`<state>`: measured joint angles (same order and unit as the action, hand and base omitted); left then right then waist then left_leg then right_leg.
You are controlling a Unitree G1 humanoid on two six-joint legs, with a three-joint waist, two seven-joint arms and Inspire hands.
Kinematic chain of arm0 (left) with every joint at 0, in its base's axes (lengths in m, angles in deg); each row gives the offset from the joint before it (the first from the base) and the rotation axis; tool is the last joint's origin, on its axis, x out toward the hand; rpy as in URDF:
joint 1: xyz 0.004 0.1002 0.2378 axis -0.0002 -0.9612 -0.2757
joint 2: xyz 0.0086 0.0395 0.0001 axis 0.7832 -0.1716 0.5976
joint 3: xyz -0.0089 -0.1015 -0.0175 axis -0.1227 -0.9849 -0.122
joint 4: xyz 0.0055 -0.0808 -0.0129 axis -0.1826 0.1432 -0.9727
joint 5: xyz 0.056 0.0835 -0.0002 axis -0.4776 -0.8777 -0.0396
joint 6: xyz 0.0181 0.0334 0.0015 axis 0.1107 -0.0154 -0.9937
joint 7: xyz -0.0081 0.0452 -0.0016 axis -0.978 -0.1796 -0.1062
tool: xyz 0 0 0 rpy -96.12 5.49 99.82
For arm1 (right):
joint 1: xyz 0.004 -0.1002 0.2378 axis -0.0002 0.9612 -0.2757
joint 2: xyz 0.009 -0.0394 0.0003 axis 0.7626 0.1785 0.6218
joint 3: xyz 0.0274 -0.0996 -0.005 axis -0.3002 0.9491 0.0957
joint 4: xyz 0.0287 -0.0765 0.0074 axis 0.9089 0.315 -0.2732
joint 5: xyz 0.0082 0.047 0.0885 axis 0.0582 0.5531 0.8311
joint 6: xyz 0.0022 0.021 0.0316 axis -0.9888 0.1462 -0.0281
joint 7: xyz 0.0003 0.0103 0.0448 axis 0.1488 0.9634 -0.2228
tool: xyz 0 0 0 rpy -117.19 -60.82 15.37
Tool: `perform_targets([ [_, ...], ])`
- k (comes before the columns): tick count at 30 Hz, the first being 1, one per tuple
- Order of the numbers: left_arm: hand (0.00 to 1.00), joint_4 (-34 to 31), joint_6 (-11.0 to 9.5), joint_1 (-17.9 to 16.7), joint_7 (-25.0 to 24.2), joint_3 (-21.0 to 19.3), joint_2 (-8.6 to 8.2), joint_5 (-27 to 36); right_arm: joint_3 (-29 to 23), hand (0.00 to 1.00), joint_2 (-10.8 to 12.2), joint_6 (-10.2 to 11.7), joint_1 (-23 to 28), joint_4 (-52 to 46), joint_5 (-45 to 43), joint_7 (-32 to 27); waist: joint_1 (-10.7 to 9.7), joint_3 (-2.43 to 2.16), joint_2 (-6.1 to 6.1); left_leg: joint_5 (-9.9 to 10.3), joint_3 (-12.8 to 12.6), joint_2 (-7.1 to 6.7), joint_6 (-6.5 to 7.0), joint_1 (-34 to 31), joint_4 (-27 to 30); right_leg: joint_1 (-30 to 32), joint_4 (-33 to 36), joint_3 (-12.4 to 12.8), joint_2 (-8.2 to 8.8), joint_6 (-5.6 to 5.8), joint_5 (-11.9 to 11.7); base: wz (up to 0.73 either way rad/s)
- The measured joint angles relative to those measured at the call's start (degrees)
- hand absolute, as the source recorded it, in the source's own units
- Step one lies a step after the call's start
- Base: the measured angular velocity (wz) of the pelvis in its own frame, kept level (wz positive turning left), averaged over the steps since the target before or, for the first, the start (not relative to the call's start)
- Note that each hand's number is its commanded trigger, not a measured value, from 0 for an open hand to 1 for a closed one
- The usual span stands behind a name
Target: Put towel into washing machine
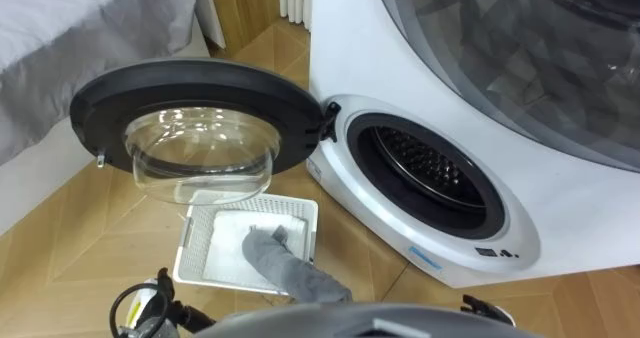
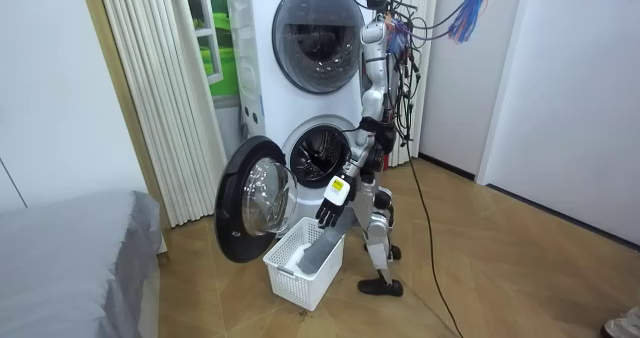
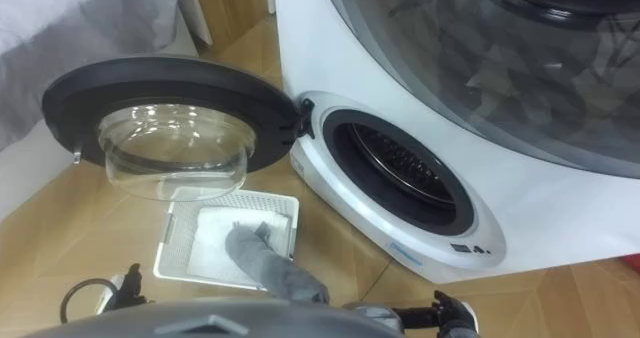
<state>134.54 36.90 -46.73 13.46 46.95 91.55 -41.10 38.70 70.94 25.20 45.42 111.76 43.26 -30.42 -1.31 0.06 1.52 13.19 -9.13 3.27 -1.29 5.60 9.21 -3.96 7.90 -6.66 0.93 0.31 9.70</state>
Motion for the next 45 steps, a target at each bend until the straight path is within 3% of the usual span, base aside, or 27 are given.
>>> perform_targets([
  [13,0.00,-0.05,0.00,-0.05,-0.97,0.17,0.85,-0.18,-0.03,0.00,-0.04,-0.01,-0.02,-0.22,-0.48,1.32,-0.09,0.12,0.14,0.00,0.18,0.00,0.00,-0.35,-0.01,-0.03,0.07,-0.31,0.03,0.02,-0.02,0.00],
  [19,0.00,-0.29,0.00,0.74,-1.14,4.15,1.30,-0.20,0.59,0.00,-0.39,-0.02,-0.53,-0.31,-0.49,1.36,-0.11,0.12,-0.31,0.00,0.59,0.01,0.00,-1.69,0.38,1.05,0.32,-0.78,0.11,-0.02,-0.10,0.03],
  [23,0.00,-1.27,-0.31,2.96,-1.16,5.09,1.31,-0.24,1.76,0.00,-1.47,-0.02,-2.32,-0.33,-1.68,1.52,-0.32,0.21,-0.80,-0.11,0.80,0.00,0.16,-4.44,1.17,3.46,0.86,-1.36,0.35,-0.07,-0.42,0.02],
  [28,0.00,-1.07,-2.56,7.51,-1.16,6.61,1.23,-2.84,3.20,0.00,-1.93,0.88,-5.53,-0.26,-4.43,1.45,0.01,0.38,-1.19,-0.28,0.79,-0.04,0.31,-7.28,2.18,6.69,2.18,-1.22,0.51,-0.07,-0.46,0.00],
  [35,0.00,3.51,-4.58,15.56,-0.81,10.93,0.15,-8.83,6.94,0.00,0.65,2.11,-12.74,1.50,-8.54,2.40,-1.09,1.52,-1.78,-0.77,1.51,-0.11,0.55,-13.57,3.97,13.56,5.53,-1.35,0.88,-0.09,-0.46,0.04],
  [39,0.00,5.70,-4.88,20.41,-0.91,12.42,-1.26,-13.30,9.45,0.00,1.73,2.10,-16.71,2.06,-9.14,3.49,-1.48,2.76,-1.90,-0.85,1.57,0.00,0.67,-18.52,6.23,20.77,11.79,-1.25,1.43,-0.06,-0.24,-0.06],
  [41,0.00,6.83,-5.15,22.97,-0.91,13.06,-1.26,-14.25,10.28,0.00,1.82,2.09,-17.93,1.92,-9.20,3.59,-1.53,3.21,-1.64,-0.84,1.47,-0.10,0.69,-21.41,8.05,23.95,13.88,-1.16,1.80,-0.06,-0.25,-0.07],
  [42,0.00,6.85,-5.09,24.51,-0.89,13.11,-1.19,-14.96,11.05,0.00,1.82,1.97,-18.85,1.82,-9.19,3.50,-1.50,3.65,-1.45,-0.83,1.46,-0.15,0.69,-23.31,9.35,25.91,15.04,-0.62,1.94,-0.07,-0.25,-0.07],
  [45,0.00,6.85,-4.88,27.59,-0.80,13.13,-1.21,-16.10,11.48,0.00,1.94,1.91,-20.00,1.51,-9.09,2.87,-1.63,3.86,-1.36,-0.80,1.32,-0.23,0.71,-27.80,11.90,29.97,16.41,0.45,2.10,-0.07,-0.25,-0.07],
])
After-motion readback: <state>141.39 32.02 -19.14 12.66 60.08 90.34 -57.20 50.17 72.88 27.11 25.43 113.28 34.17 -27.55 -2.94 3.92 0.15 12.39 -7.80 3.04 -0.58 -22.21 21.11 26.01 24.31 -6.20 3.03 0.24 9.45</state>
